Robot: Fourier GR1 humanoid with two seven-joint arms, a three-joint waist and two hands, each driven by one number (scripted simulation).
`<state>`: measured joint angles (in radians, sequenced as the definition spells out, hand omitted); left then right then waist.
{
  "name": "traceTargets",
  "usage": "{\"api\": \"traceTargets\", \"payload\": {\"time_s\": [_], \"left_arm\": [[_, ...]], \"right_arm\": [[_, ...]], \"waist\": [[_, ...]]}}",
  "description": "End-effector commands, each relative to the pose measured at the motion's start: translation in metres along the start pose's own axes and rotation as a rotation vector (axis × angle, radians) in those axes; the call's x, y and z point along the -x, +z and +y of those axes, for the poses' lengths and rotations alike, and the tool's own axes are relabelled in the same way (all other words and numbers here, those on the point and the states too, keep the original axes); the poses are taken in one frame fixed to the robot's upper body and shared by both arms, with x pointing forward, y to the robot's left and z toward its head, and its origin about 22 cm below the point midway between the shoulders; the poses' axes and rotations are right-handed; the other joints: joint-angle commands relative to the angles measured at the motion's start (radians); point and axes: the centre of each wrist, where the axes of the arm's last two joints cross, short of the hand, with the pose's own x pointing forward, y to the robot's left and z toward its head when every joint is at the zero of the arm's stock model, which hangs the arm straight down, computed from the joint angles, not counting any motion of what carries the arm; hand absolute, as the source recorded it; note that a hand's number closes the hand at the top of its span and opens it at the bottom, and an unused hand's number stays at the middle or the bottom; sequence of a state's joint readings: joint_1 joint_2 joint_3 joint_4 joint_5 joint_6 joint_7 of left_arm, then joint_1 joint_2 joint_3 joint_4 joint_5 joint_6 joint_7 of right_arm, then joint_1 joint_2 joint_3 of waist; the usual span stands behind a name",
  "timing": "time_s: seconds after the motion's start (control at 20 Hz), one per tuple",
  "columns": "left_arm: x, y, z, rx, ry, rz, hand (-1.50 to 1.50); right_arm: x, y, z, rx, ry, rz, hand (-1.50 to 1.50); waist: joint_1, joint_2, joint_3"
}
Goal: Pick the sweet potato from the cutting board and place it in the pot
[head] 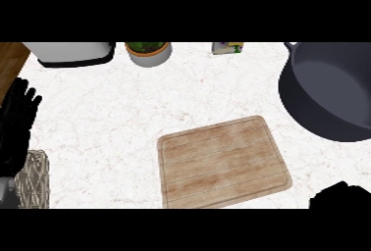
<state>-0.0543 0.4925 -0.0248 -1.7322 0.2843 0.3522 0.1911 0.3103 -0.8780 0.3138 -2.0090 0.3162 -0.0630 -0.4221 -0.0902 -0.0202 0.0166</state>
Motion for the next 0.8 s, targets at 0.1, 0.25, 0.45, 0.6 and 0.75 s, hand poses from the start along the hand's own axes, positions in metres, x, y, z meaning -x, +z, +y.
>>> {"api": "traceTargets", "payload": {"time_s": [0.1, 0.25, 0.45, 0.6, 0.75], "left_arm": [[0.008, 0.004, -0.009, 0.023, 0.057, 0.011, 0.0], [0.001, 0.001, -0.009, 0.037, 0.069, -0.006, 0.0], [-0.006, -0.005, -0.032, 0.067, 0.06, 0.004, 0.0], [-0.01, -0.027, -0.037, 0.079, 0.066, -0.008, 0.0], [0.0, -0.022, -0.049, 0.097, 0.053, -0.014, 0.0]], "right_arm": [[0.01, 0.03, -0.06, 0.329, -0.05, 0.039, 1.5], [0.019, 0.049, -0.094, 0.428, -0.023, 0.073, 1.5], [0.033, 0.074, -0.128, 0.47, -0.068, 0.144, 1.5], [0.041, 0.074, -0.155, 0.468, -0.124, 0.158, 1.5], [0.07, 0.071, -0.146, 0.494, -0.132, 0.191, 1.5]], "waist": [[0.018, 0.011, -0.016], [0.039, 0.013, -0.017], [0.062, 0.018, -0.016], [0.071, 0.022, -0.017], [0.091, 0.024, -0.016]]}}
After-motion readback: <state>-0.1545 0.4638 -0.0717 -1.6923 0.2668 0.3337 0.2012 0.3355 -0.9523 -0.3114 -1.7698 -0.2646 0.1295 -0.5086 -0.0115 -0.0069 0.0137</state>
